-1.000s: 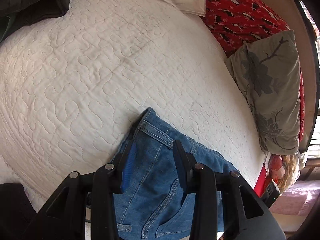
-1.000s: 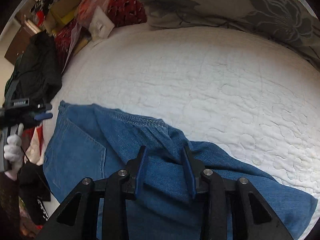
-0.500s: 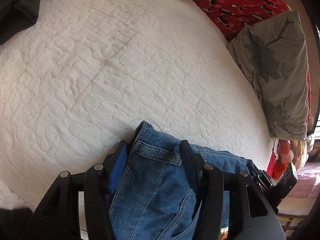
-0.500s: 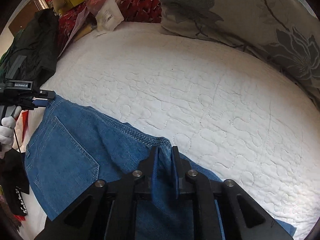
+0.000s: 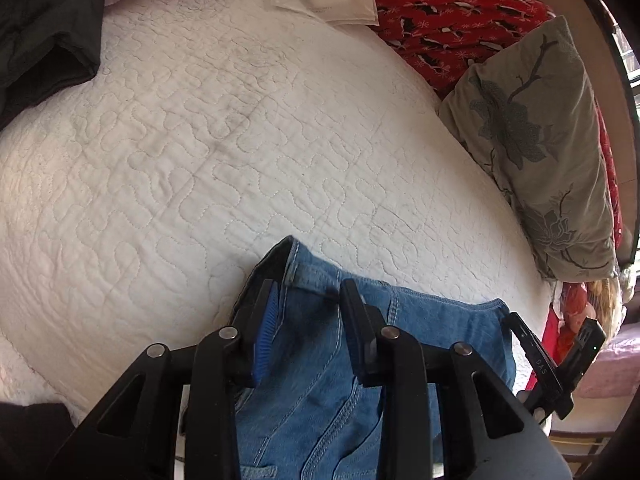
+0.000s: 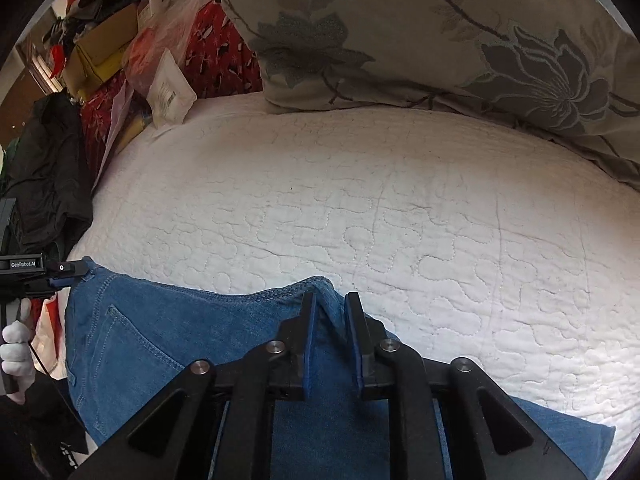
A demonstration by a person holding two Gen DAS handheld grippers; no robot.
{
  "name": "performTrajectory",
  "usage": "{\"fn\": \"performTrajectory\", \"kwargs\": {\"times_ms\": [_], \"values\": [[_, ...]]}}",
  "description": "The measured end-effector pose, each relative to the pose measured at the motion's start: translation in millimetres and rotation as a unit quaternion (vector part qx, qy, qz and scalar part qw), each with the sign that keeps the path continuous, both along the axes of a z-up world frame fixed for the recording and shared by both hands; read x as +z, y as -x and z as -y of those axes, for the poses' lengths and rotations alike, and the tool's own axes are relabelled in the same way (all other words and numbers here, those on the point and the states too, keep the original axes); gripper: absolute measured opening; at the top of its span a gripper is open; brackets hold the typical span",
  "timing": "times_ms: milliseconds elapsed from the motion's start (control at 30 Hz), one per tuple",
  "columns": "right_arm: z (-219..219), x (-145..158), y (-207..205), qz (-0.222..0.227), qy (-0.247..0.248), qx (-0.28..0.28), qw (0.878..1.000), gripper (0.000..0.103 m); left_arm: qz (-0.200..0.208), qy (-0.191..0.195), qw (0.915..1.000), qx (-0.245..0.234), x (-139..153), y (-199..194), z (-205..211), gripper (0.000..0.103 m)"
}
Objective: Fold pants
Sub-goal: 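Lay the jeans flat and open both tools, releasing the fabric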
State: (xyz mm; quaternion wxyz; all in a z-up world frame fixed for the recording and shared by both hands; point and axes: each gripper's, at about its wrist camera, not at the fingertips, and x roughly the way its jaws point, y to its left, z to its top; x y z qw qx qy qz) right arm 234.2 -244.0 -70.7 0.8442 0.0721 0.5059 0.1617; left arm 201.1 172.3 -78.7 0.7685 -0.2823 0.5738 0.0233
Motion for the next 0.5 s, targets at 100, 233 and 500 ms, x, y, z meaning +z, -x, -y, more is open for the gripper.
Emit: {"fn": "performTrajectory", "kwargs": {"times_ms": [100,233,500], "values": [[42,20,44,0.008,-0.051,-0.03,0.998,0.032,0.027,0.023,0.9993,0.009,20,50,-9,0.03],[104,32,127,0.01,-0.072,-0.089,0.993,0.036,0.038,0.072,0.9967,0.006,19,116,4,0.052],[223,-13,278,-0.062,-0.108,-0.276,0.953,0.052,-0.017,0.148,0.9887,0.016,-38,143,41,0.053]]}}
